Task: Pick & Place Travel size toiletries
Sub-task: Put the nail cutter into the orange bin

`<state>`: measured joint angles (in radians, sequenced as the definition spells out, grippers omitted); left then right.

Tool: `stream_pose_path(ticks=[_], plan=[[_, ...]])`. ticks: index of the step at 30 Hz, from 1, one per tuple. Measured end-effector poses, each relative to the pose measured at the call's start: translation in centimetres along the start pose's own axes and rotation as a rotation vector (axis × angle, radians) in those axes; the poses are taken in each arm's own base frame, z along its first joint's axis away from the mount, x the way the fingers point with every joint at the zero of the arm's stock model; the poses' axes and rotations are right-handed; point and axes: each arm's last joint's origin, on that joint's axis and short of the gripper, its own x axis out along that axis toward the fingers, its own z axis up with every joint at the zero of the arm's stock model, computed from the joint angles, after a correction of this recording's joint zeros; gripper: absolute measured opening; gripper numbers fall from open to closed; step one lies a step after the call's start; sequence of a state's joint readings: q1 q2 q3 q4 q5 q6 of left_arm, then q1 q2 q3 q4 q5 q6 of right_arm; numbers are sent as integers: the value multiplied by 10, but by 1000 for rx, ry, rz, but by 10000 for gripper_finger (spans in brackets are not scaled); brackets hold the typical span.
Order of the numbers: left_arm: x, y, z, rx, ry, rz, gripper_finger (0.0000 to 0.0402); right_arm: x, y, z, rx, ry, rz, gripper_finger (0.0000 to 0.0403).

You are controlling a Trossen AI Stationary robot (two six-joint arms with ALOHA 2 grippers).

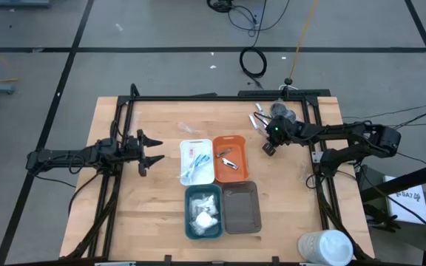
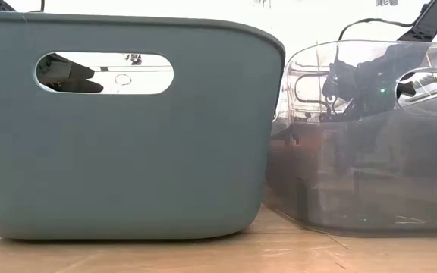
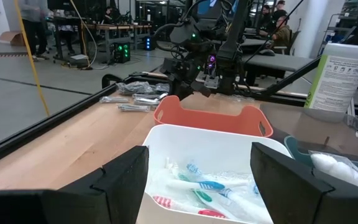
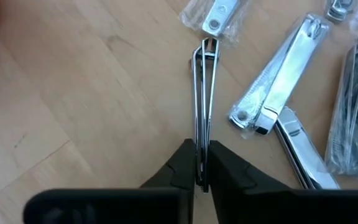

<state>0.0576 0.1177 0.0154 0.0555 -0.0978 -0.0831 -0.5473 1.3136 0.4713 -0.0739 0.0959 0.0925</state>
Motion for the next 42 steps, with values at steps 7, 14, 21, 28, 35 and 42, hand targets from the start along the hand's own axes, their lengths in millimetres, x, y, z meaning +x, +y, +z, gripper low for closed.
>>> stream_pose_path(ticks=[7, 14, 21, 28, 35, 42], plan=[[0, 0, 0, 0, 0, 0, 274, 0, 2, 5, -1, -51, 36, 14], [0, 0, 0, 0, 0, 1, 274, -9, 8, 15, -12, -161, 129, 14], [0, 0, 0, 0, 0, 0, 274, -27, 15, 24, -55, -289, 167, 14], [0, 0, 0, 0, 0, 1, 273, -47, 26, 35, -78, -397, 240, 14], [0, 0, 0, 0, 0, 1, 273, -64, 48, 53, -133, -466, 313, 14], [0, 0, 0, 0, 0, 0, 274, -78, 75, 74, -216, -498, 383, 14]])
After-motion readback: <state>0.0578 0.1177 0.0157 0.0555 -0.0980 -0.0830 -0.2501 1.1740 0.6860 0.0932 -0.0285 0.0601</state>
